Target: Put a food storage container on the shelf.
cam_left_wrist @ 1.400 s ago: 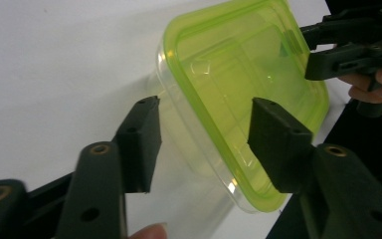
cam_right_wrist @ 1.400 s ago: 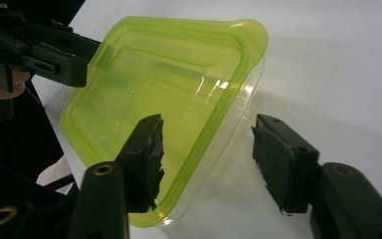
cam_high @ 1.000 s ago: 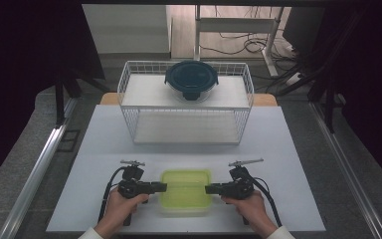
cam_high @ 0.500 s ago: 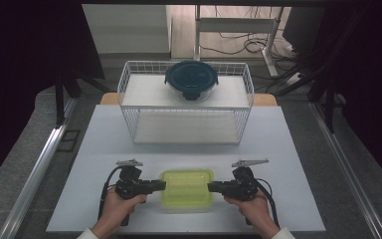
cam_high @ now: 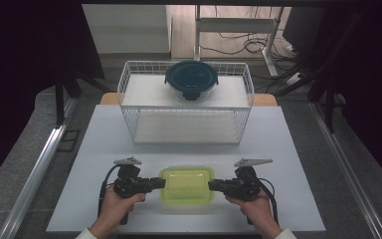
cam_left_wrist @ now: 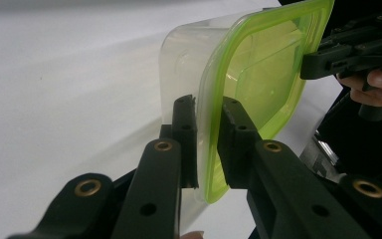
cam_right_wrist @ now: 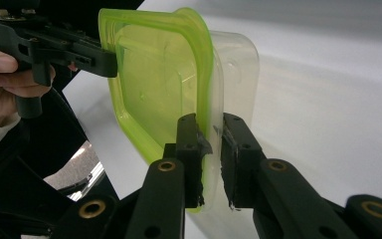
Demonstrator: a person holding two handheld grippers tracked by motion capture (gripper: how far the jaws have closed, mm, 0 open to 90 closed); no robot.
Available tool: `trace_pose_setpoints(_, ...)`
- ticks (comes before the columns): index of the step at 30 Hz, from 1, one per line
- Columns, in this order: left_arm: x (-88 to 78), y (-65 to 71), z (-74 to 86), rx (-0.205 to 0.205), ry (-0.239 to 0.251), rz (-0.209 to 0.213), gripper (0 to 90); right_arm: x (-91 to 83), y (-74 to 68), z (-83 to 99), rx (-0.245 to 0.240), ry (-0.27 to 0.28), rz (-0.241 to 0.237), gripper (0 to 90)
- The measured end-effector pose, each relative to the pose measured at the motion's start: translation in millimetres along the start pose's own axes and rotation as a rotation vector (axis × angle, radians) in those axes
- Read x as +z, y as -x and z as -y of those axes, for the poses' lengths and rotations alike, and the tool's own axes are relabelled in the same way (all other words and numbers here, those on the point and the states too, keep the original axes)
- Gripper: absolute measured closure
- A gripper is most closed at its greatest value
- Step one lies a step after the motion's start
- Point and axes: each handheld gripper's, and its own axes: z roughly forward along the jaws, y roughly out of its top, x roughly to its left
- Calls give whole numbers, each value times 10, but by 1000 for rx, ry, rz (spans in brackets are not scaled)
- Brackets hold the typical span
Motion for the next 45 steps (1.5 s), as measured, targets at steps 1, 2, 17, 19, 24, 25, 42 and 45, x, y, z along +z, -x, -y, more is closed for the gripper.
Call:
trace_pose_setpoints(1,-16,1,-13,1,6,4,796,-6,-6,-6,-3,1,-4,780)
trace_pose_setpoints(2,-31,7,-27,2,13,8,795,-15,-14,-16,-8,3,-8,779)
trace_pose_setpoints(17,-122,113,-194,62,47,12,796,-215,-139,-190,-83,70,-5,779)
trace_pose_setpoints(19,-144,128,-232,68,52,16,796,-235,-148,-215,-91,82,-5,780)
trace_pose_setpoints(24,-224,202,-369,99,79,23,794,-305,-174,-294,-110,106,0,780)
trace_pose_setpoints(25,-243,219,-399,105,86,24,793,-321,-179,-314,-113,110,1,781)
trace_pose_setpoints(42,-566,442,-888,183,176,30,792,-641,-402,-817,-222,197,13,780)
trace_pose_setpoints(45,-611,462,-971,190,185,27,791,-674,-440,-901,-236,204,21,780)
